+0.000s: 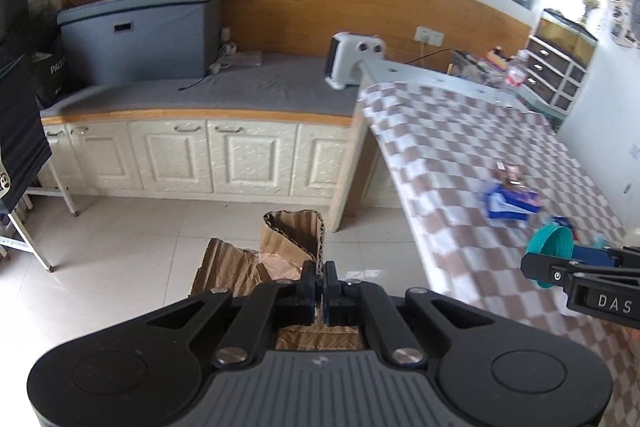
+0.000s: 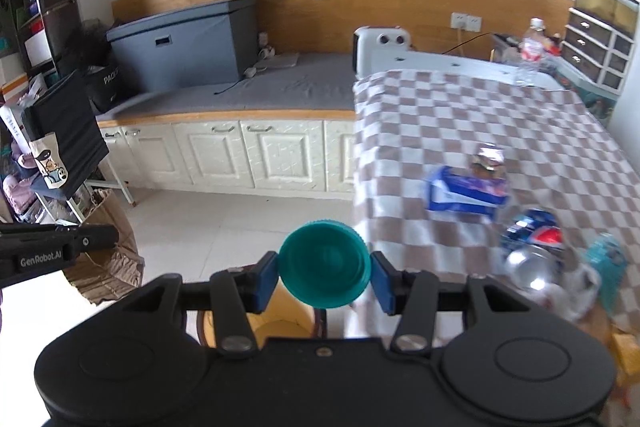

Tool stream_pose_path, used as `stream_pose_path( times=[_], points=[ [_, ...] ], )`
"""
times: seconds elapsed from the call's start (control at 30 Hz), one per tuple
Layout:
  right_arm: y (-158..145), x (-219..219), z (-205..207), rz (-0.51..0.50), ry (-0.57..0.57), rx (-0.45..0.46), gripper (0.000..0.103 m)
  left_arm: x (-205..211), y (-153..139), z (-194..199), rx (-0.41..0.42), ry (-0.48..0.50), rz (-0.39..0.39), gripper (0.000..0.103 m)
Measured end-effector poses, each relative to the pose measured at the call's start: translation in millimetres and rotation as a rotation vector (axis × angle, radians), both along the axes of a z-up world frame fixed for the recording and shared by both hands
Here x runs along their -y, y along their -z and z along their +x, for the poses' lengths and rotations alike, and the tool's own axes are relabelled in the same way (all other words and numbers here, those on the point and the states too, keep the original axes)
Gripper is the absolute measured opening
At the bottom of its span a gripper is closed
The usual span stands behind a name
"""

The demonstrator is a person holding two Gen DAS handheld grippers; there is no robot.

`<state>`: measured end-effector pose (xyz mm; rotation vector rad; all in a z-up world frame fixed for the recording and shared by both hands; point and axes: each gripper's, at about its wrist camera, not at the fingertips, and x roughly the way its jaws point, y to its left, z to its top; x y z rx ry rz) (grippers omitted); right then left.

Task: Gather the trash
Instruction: 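Carry the teal lid and cardboard with both grippers over the beige bin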

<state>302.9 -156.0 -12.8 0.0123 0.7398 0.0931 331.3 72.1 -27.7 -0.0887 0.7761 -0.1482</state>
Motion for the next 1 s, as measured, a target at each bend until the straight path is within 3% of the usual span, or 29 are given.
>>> stream_pose_path(
  times=[0.3, 0.6, 1.0],
  points=[
    [38, -52, 86, 0.032, -0.019, -0.094, 0.050, -36, 41, 79, -0.125, 0.028, -0.042, 0.003],
    [119, -61, 150, 0.132, 0.022, -0.308, 0.050, -32, 129, 134, -0.348, 0.097, -0.103, 0.003],
    [224, -62, 188, 0.166, 0.074, -0.526, 0.050, -11, 239, 177, -0.575, 0.167, -0.108, 0.003]
  ],
)
